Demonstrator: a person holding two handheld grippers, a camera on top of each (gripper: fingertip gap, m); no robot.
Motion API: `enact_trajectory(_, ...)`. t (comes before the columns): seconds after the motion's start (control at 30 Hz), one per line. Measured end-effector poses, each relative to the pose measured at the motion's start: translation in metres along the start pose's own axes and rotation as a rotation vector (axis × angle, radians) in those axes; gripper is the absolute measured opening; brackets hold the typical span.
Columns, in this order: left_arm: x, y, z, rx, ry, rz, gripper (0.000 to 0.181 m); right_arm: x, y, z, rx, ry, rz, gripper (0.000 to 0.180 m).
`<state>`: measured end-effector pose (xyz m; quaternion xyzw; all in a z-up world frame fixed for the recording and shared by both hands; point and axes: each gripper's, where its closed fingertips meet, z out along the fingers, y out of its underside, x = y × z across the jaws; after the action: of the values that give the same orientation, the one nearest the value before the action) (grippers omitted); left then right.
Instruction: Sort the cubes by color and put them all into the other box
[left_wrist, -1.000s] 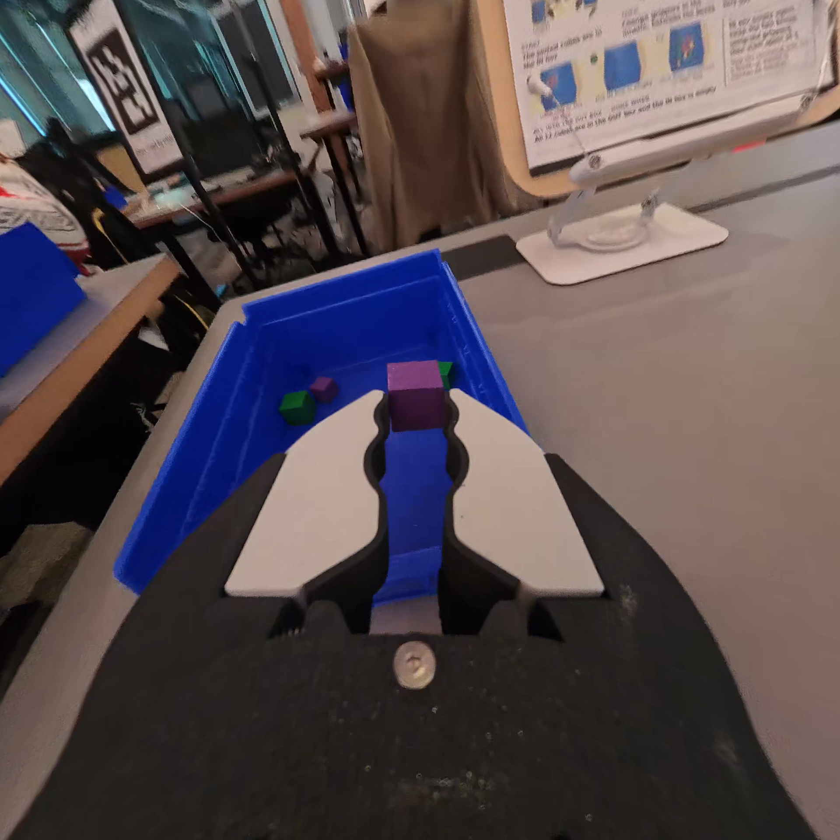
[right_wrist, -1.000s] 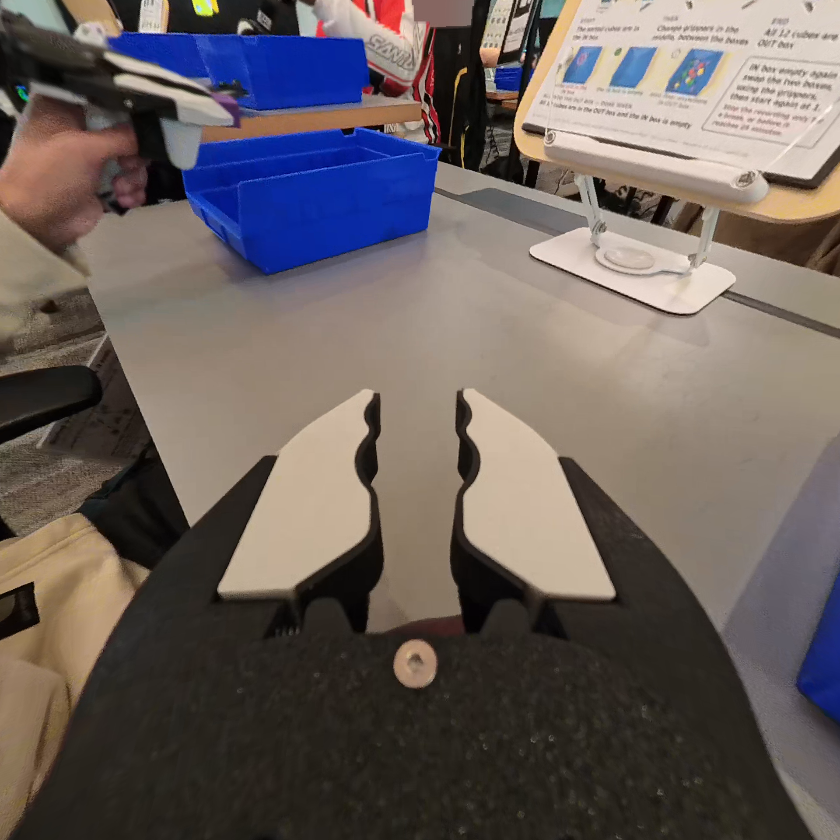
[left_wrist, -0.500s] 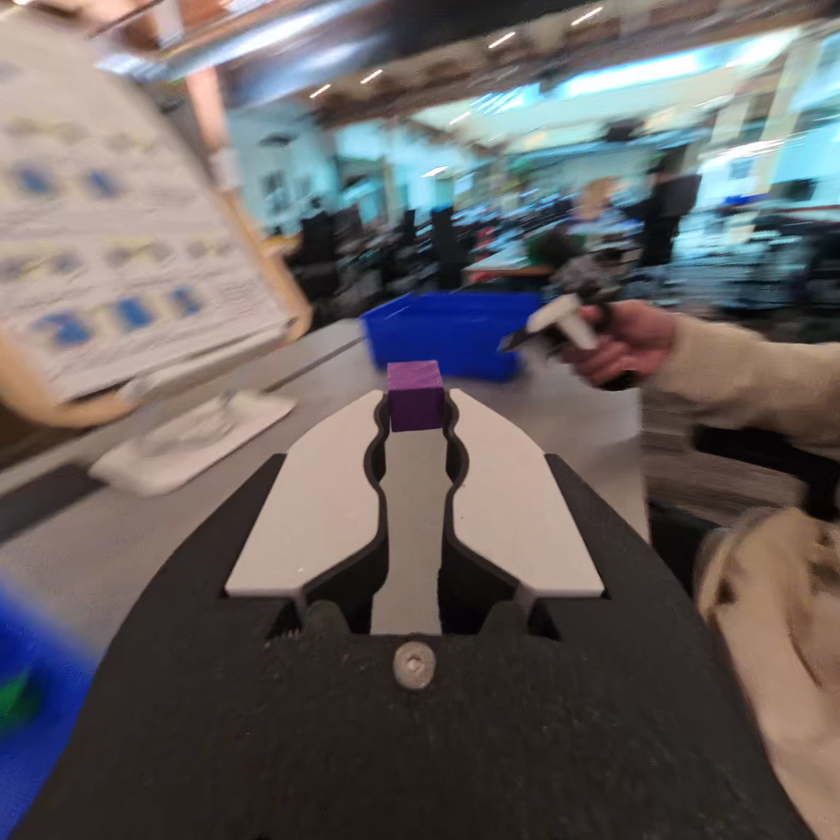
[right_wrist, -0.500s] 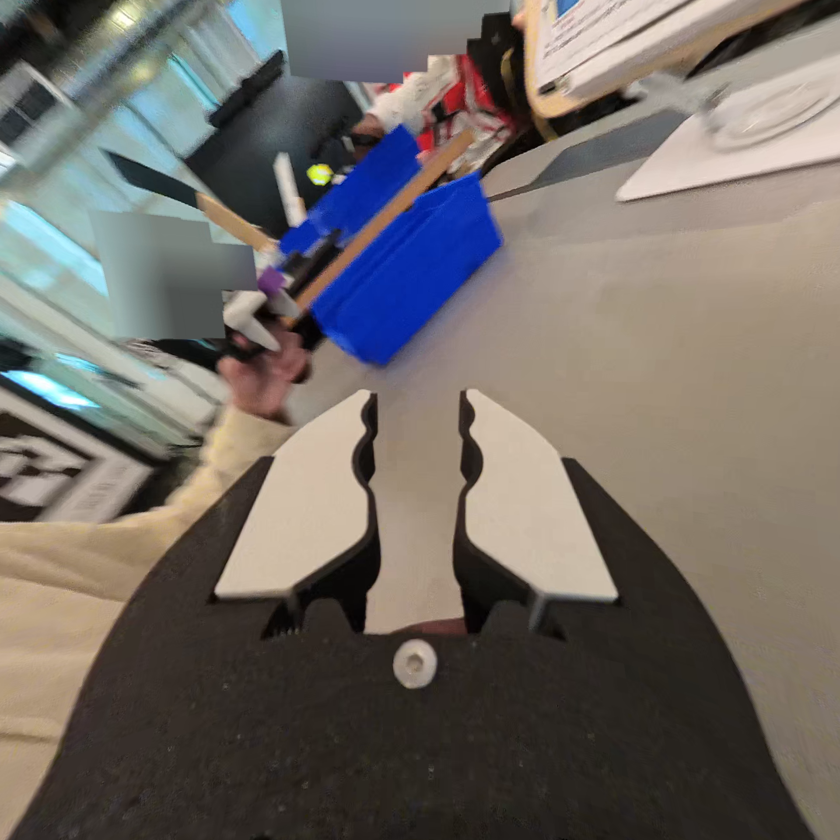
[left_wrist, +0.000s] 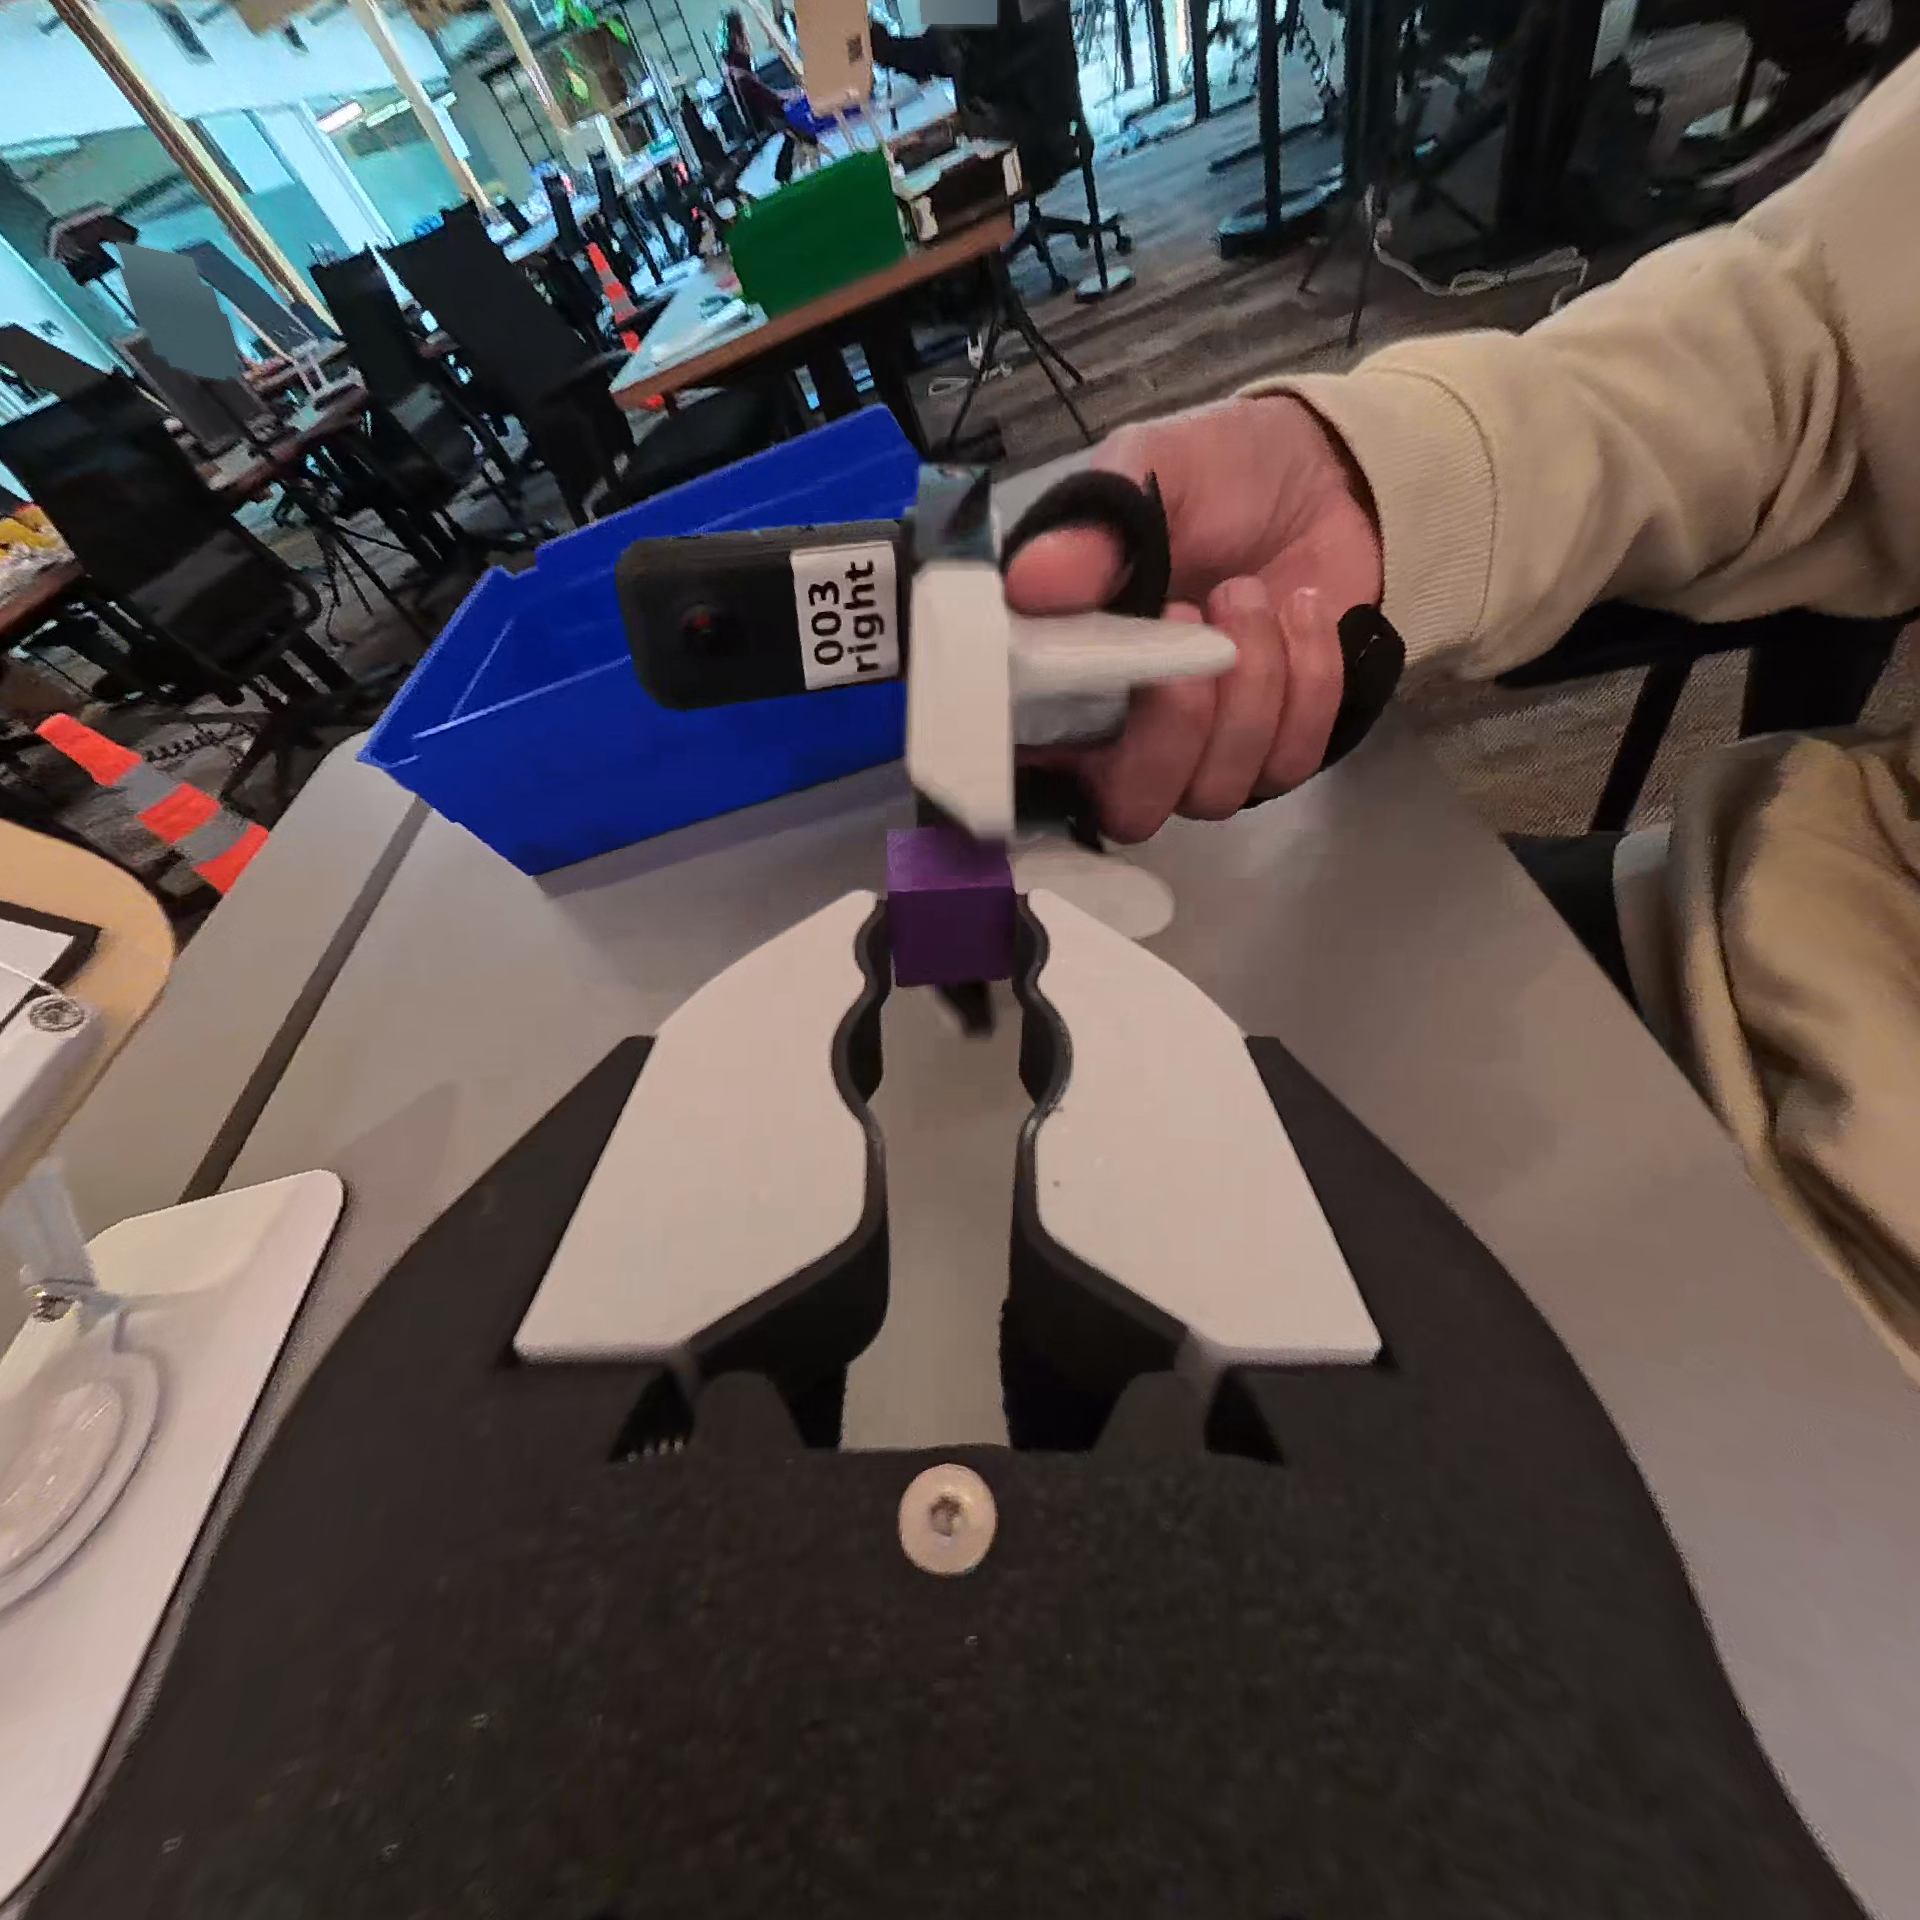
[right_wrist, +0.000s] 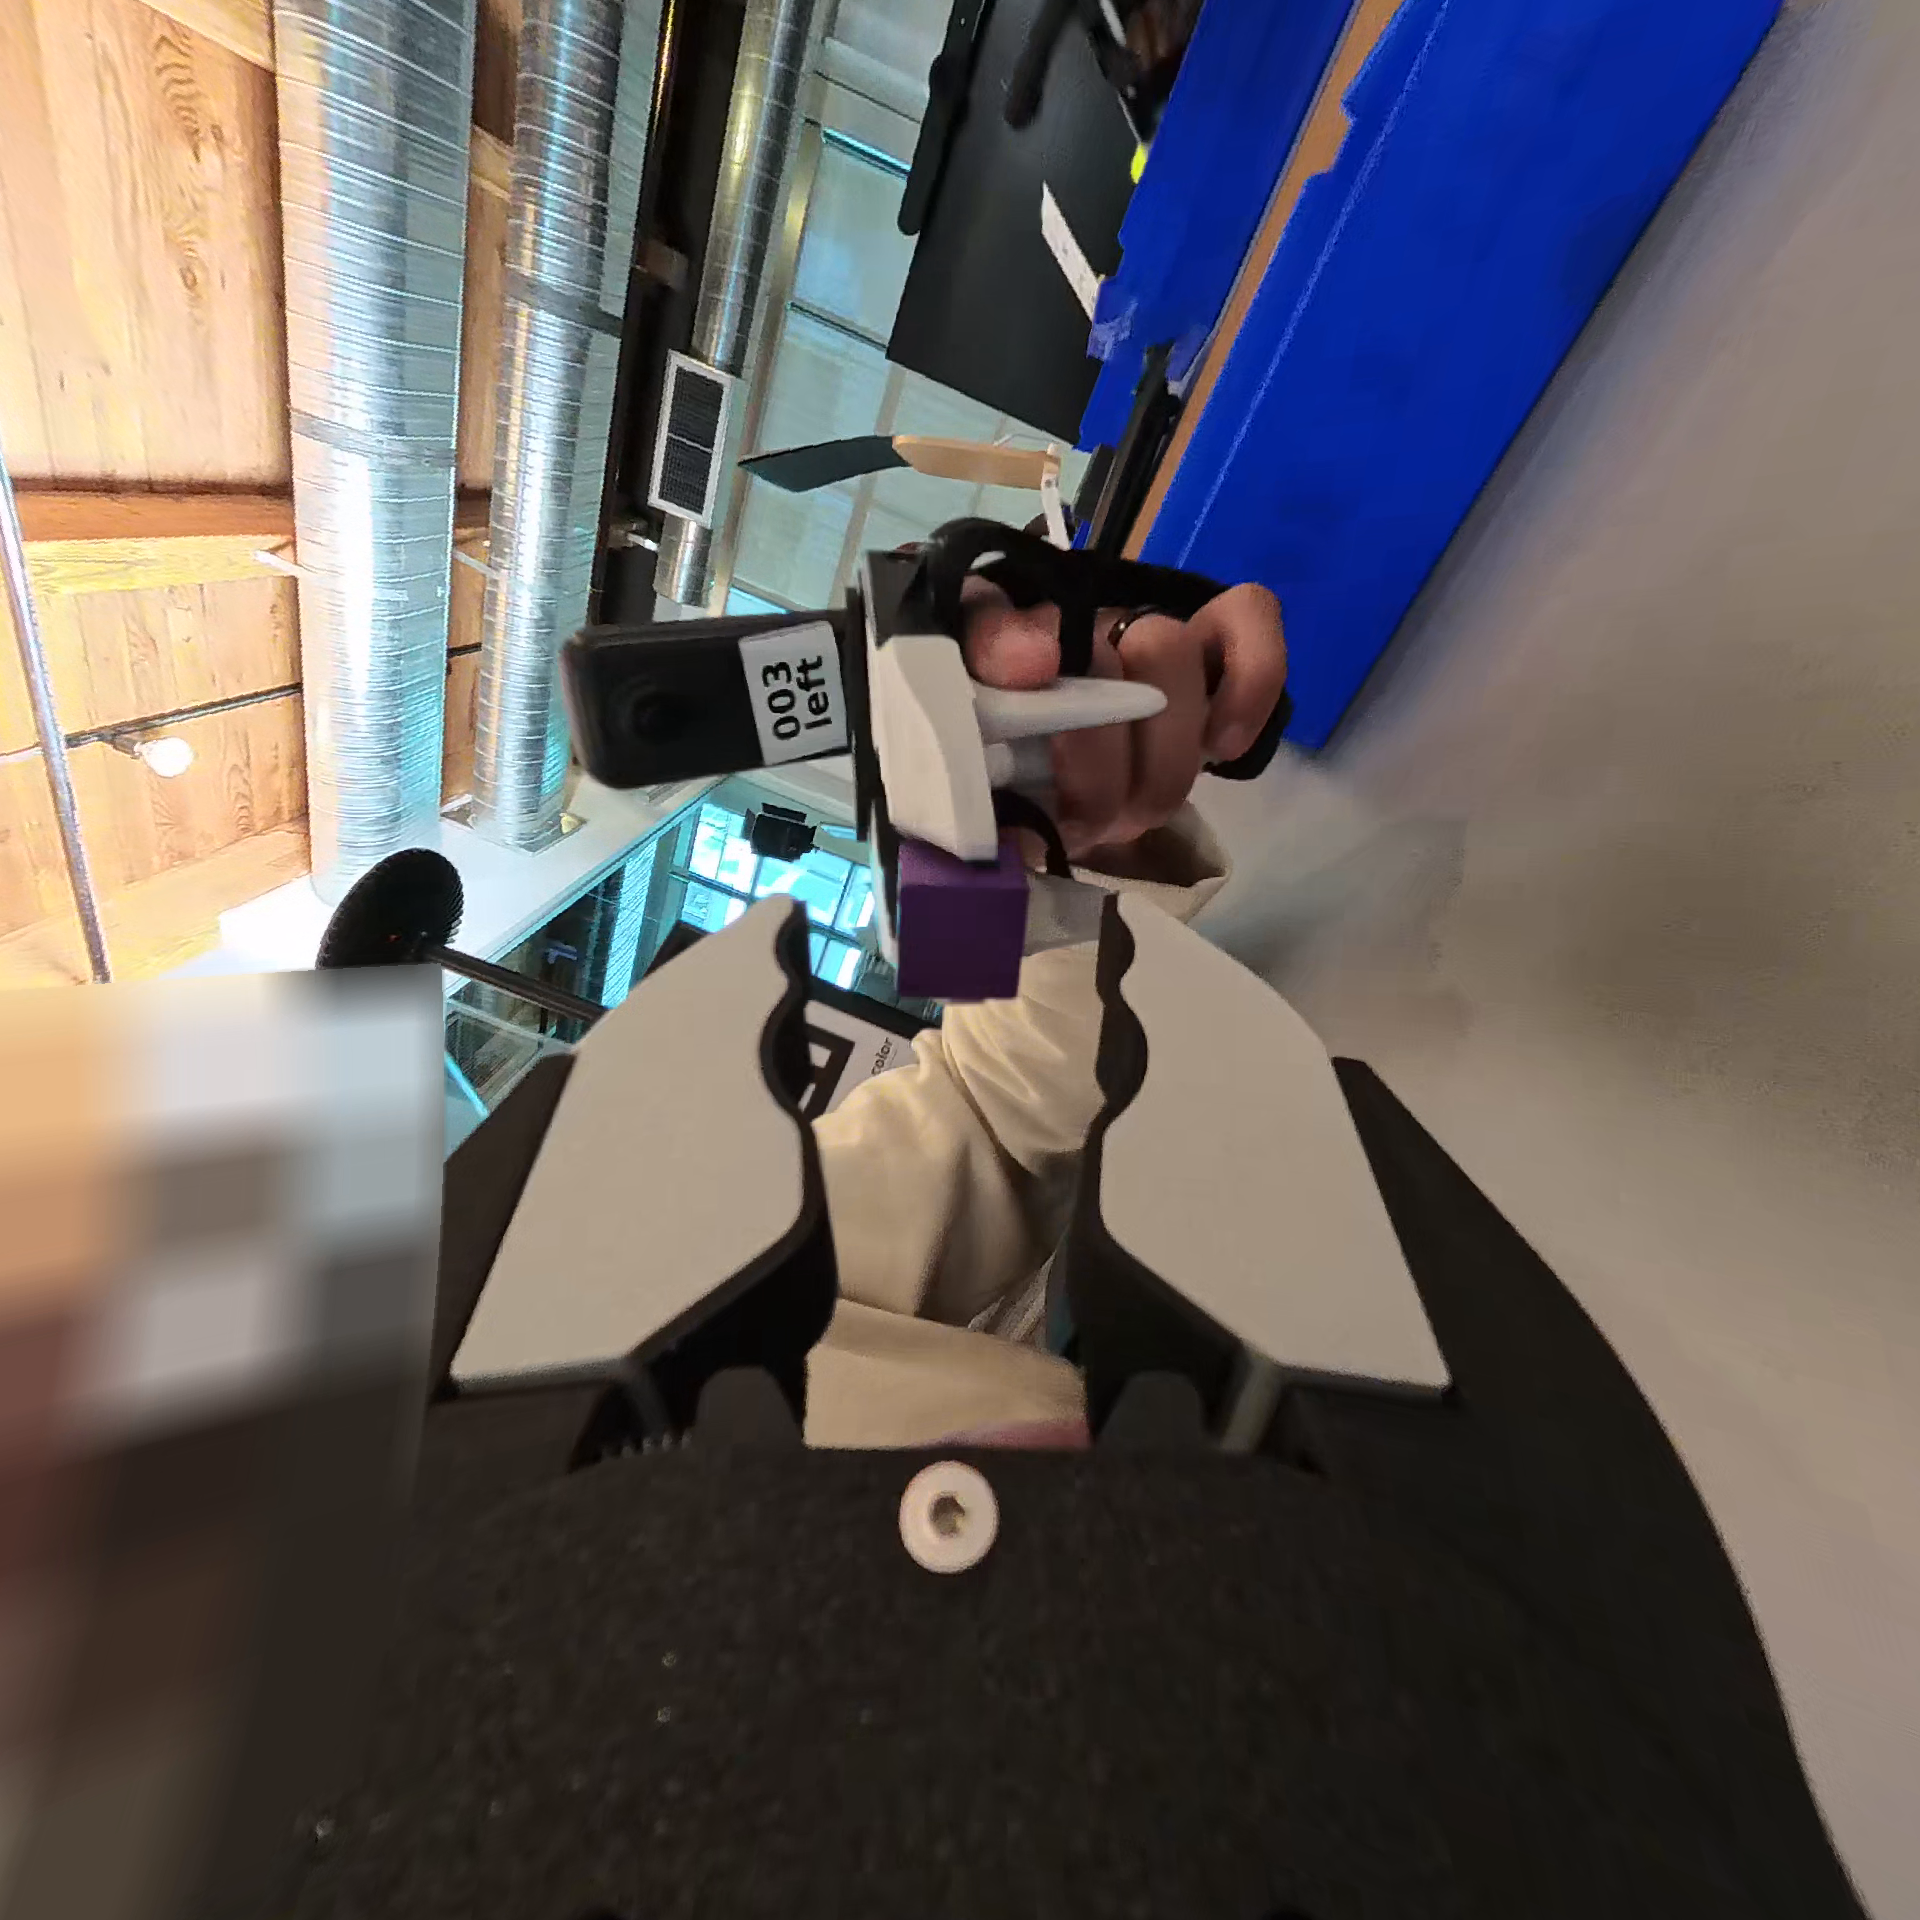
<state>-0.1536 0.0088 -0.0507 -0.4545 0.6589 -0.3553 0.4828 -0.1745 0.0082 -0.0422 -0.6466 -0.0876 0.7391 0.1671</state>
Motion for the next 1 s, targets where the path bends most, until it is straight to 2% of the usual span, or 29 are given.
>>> enact_trajectory(0.03, -0.001, 0.002, 0.005, -0.014, -0.002, 0.006, 0.021, 0.001, 0.004, 0.000, -0.030, -0.026, 0.002, 0.029)
enact_trajectory(0.07, -0.004, 0.004, 0.008, -0.026, -0.018, 0.011, 0.021, 0.004, 0.002, -0.002, -0.030, -0.043, 0.007, 0.023)
enact_trajectory(0.13, -0.006, 0.008, 0.012, -0.048, -0.034, -0.017, 0.022, 0.009, -0.002, -0.007, 0.007, -0.037, 0.017, 0.023)
enact_trajectory(0.17, -0.007, 0.007, 0.012, -0.048, -0.046, -0.052, 0.028, 0.010, -0.003, -0.008, 0.014, -0.038, 0.013, 0.023)
enact_trajectory(0.27, 0.000, 0.000, 0.002, -0.051, -0.086, -0.173, 0.065, 0.005, -0.010, -0.019, 0.077, -0.053, -0.018, 0.023)
enact_trajectory(0.3, 0.003, -0.004, -0.006, -0.040, -0.107, -0.225, 0.072, 0.001, -0.010, -0.024, 0.089, -0.053, -0.053, 0.023)
enact_trajectory(0.4, 0.017, -0.016, -0.035, 0.054, -0.201, -0.429, 0.080, -0.001, 0.000, -0.041, 0.091, 0.046, -0.222, 0.023)
enact_trajectory(0.47, 0.028, -0.005, -0.054, 0.061, -0.300, -0.587, 0.088, 0.004, 0.011, -0.056, 0.102, 0.168, -0.364, 0.023)
enact_trajectory(0.57, 0.045, 0.027, -0.082, 0.076, -0.509, -0.761, 0.088, 0.012, 0.028, -0.080, 0.156, 0.352, -0.522, 0.023)
enact_trajectory(0.63, 0.058, 0.041, -0.092, 0.081, -0.577, -0.804, 0.088, 0.012, 0.040, -0.093, 0.185, 0.418, -0.569, 0.023)
enact_trajectory(0.77, 0.067, 0.050, -0.095, 0.076, -0.602, -0.798, 0.082, 0.014, 0.050, -0.110, 0.221, 0.521, -0.643, 0.023)
enact_trajectory(0.9, 0.067, 0.055, -0.089, 0.034, -0.598, -0.764, 0.080, 0.006, 0.041, -0.118, 0.228, 0.572, -0.714, 0.023)
enact_trajectory(0.93, 0.069, 0.056, -0.086, 0.028, -0.581, -0.769, 0.080, 0.005, 0.030, -0.132, 0.223, 0.664, -0.761, 0.023)
enact_trajectory(1.0, 0.073, 0.058, -0.080, 0.012, -0.547, -0.786, 0.080, -0.009, -0.021, -0.196, 0.336, 0.976, -0.848, 0.023)
